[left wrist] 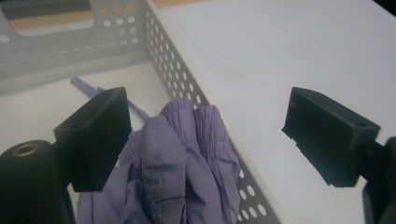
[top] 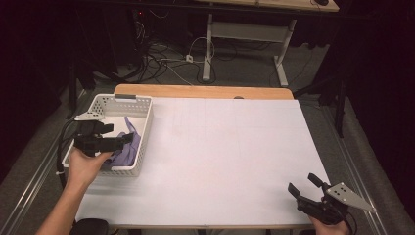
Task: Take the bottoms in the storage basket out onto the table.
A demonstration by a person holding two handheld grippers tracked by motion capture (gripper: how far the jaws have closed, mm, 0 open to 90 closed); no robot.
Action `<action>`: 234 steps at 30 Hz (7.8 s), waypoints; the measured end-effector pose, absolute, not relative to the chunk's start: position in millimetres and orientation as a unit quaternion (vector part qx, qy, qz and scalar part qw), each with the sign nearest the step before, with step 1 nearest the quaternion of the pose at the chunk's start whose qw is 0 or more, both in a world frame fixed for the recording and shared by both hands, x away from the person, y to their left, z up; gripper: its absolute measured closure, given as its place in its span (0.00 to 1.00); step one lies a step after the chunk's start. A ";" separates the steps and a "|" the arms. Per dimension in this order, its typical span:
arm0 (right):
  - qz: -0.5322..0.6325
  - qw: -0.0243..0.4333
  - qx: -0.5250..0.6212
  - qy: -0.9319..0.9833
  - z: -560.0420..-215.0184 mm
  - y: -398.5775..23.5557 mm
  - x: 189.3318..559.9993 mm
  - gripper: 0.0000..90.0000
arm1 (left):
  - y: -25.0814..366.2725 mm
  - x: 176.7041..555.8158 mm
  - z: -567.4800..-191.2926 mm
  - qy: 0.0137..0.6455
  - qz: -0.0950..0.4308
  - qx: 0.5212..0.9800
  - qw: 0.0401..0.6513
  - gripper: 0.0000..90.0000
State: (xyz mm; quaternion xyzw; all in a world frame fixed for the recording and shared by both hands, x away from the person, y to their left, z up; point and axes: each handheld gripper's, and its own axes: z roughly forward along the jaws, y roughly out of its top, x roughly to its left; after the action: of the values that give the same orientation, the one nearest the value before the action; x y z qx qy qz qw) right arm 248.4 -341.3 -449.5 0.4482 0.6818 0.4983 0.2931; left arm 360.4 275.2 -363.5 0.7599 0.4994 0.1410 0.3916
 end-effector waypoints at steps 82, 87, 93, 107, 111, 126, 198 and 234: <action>0.498 0.290 0.448 0.683 -449.6 -341.4 248.7 0.21 | 299.9 374.4 -357.0 0.538 0.039 0.774 0.332 0.86; 0.498 0.290 0.448 0.683 -449.6 -341.3 248.9 0.21 | 302.4 372.8 -346.0 0.534 0.049 0.770 0.346 0.86; 0.498 0.290 0.448 0.683 -449.6 -341.4 249.0 0.21 | 303.5 371.8 -334.4 0.528 0.056 0.768 0.359 0.86; 0.498 0.290 0.447 0.684 -449.6 -341.2 248.8 0.22 | 302.9 370.3 -305.9 0.510 0.060 0.762 0.394 0.86; 0.498 0.290 0.447 0.684 -449.6 -341.2 248.9 0.22 | 301.8 368.7 -300.5 0.505 0.060 0.764 0.397 0.86; 0.497 0.289 0.447 0.685 -449.6 -341.2 249.3 0.22 | 288.1 367.8 -284.3 0.480 0.056 0.771 0.414 0.86; 0.496 0.286 0.445 0.688 -449.8 -341.3 249.8 0.22 | 143.8 403.4 -292.2 0.353 0.024 0.838 0.415 0.85; 0.497 0.284 0.446 0.688 -450.0 -341.6 250.2 0.22 | 102.5 449.5 -345.0 0.381 0.016 0.831 0.404 0.83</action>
State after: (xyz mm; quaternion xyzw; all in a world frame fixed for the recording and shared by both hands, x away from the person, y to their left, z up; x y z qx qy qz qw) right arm 250.2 -341.6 -450.0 0.4460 0.6884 0.4967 0.2838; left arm 449.5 102.5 -345.0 0.8313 0.3810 0.0161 0.4043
